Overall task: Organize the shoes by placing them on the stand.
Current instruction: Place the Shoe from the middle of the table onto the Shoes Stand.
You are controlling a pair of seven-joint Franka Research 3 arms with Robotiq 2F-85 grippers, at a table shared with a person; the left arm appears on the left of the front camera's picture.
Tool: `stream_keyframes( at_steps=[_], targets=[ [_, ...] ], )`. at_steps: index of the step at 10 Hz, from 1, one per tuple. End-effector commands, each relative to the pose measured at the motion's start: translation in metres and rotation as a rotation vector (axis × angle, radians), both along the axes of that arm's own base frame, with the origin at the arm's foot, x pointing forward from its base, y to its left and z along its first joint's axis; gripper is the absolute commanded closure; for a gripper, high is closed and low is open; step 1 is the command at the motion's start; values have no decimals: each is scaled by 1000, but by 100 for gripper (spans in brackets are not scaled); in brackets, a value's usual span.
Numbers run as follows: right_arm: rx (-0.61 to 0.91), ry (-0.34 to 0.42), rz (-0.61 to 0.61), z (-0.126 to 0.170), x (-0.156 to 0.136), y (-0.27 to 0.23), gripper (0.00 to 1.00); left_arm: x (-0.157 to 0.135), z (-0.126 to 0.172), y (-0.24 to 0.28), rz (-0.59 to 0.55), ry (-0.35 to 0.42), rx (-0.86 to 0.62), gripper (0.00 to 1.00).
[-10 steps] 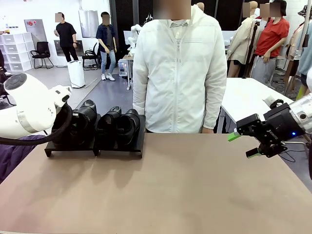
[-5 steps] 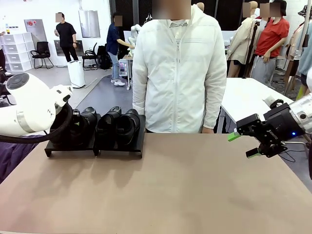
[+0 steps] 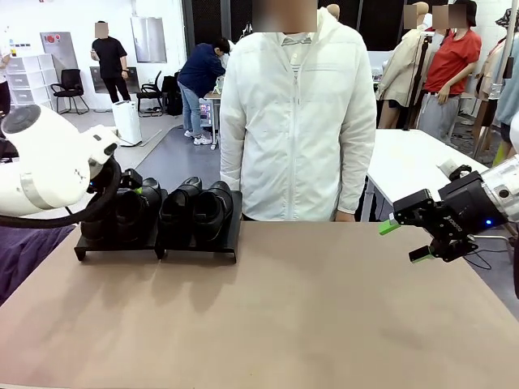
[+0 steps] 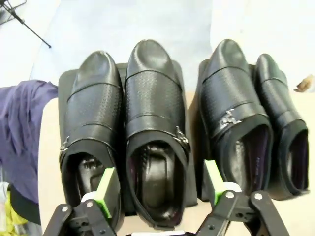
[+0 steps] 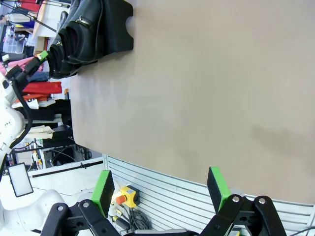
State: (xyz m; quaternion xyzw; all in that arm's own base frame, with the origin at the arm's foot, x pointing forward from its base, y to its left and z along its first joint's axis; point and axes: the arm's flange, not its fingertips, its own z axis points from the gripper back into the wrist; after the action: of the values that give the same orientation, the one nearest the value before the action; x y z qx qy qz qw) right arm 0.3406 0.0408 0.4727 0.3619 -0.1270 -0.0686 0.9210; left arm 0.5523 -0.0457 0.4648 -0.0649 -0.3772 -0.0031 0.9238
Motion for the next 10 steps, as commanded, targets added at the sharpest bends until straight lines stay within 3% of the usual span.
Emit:
stream_keyframes(
  at_steps=[1,2,4,5,6,7,8,9,10],
  targets=[
    [27,-3,-5,1,1,2,0,-33,39,-1,-48,11,0,0],
    [27,-3,-5,1,1,2,0,-58,66,5,-109,32,-55,0],
    [27,-3,-5,1,1,2,0,-118,106,28,-393,190,-214,0],
    [27,-3,-5,1,1,2,0,-145,113,42,-487,241,-232,0],
    [27,-3,-5,1,1,2,0,-179,112,55,-492,326,-266,0],
    [27,-3,-5,1,1,2,0,-215,100,64,-532,378,-288,0],
    [27,-3,-5,1,1,2,0,-252,73,71,-487,402,-366,0],
    [27,-3,-5,1,1,2,0,-271,45,74,-477,410,-450,0],
    [27,-3,-5,1,1,2,0,-272,20,78,-452,477,-537,0]
  ],
)
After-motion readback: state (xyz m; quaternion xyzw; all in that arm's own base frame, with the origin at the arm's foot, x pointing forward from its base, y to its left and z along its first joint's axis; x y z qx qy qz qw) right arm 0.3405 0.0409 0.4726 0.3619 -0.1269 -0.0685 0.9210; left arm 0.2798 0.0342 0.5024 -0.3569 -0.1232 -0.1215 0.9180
